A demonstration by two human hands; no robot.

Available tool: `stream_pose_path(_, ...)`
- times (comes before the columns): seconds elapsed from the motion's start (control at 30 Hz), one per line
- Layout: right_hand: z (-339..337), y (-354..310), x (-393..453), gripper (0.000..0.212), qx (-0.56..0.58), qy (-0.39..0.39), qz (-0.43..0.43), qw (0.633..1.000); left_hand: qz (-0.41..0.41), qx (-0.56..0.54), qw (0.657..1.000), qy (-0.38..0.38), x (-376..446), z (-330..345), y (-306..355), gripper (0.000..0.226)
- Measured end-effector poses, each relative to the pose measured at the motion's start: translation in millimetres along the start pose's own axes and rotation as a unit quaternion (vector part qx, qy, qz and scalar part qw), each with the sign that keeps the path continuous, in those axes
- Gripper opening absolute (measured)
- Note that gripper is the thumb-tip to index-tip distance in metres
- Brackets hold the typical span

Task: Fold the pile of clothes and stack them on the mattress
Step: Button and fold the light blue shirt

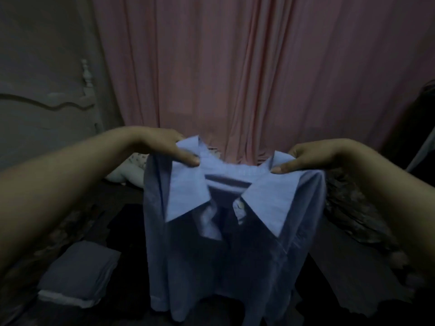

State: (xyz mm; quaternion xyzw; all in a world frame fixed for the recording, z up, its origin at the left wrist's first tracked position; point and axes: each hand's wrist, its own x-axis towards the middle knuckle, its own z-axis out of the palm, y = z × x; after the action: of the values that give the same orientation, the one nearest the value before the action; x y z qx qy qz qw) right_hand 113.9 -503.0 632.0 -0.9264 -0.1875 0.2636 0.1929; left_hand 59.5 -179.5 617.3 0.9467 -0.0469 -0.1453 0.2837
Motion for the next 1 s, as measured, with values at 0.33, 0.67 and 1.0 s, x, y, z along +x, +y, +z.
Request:
stream_pose_path(0.33, 22.0, 21.3, 50.0, 0.010, 0.064, -0.128, 0.028, 0.989, -0.088, -0.018, 0.990, -0.104, 40.8, 8.4, -20.3, 0.037)
stream_pose_path(0.67, 93.1, 94.7, 233.9, 0.042, -0.084, 0.103, 0.095, 0.987, -0.107, 0.144, 0.974, 0.140, 193.6, 111.1, -110.6, 0.052)
stream_pose_path(1.0, 186.5, 176.1, 440.6, 0.022, 0.114, 0.192, 0.093, 0.970, -0.171, -0.314, 0.920, 0.159, 365.6, 234.0, -239.2, 0.051)
